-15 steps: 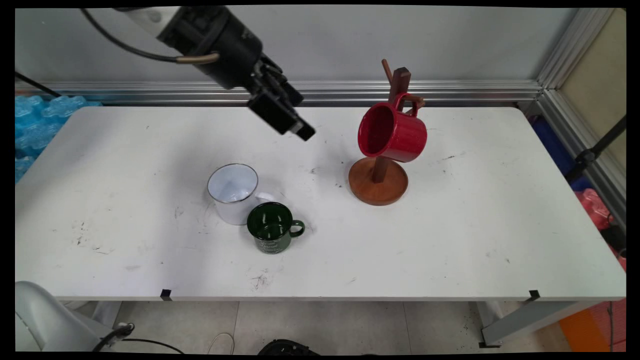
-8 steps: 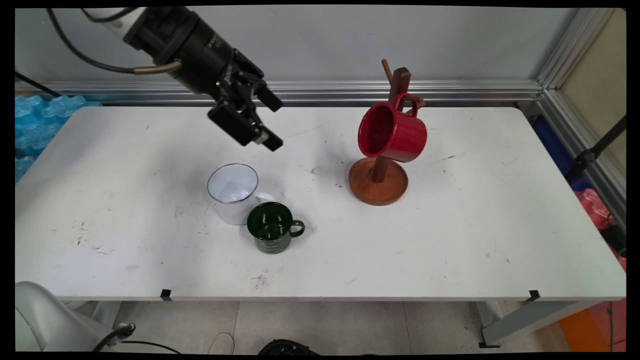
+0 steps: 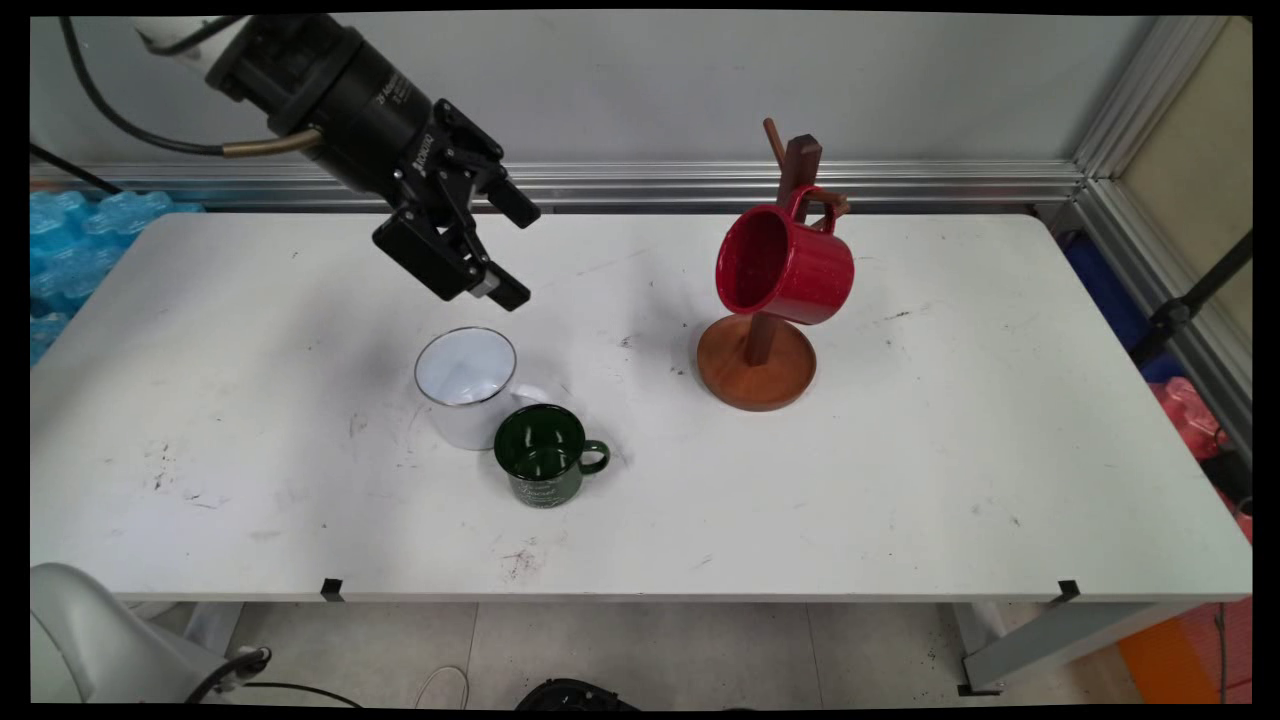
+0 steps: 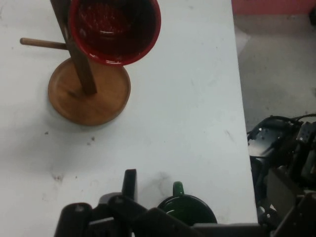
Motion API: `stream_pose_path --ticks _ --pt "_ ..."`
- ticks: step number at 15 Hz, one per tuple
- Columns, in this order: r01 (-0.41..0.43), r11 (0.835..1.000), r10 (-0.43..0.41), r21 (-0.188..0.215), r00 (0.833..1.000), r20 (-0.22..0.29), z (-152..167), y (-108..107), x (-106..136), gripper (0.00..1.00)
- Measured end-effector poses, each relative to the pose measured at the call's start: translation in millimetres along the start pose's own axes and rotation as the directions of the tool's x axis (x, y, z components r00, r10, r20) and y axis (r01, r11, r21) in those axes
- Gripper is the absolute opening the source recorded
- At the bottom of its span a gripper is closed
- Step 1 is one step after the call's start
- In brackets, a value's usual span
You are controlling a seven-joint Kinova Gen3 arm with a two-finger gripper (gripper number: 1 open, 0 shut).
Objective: Pick up the red mug from the rack
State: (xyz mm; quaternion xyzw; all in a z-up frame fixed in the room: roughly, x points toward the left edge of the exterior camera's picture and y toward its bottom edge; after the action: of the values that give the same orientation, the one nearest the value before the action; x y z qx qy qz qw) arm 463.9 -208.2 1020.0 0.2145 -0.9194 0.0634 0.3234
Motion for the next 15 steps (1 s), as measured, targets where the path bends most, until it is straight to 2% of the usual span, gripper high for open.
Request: stream_pose_path --ticks 10,15 --pt "-0.003 1.0 0.003 0.017 1.0 -0.002 -2.3 -3.8 -4.0 1.0" --pt "0.025 0.999 -0.024 0.023 0.999 -0.026 -1.5 -4.4 2.6 1.0"
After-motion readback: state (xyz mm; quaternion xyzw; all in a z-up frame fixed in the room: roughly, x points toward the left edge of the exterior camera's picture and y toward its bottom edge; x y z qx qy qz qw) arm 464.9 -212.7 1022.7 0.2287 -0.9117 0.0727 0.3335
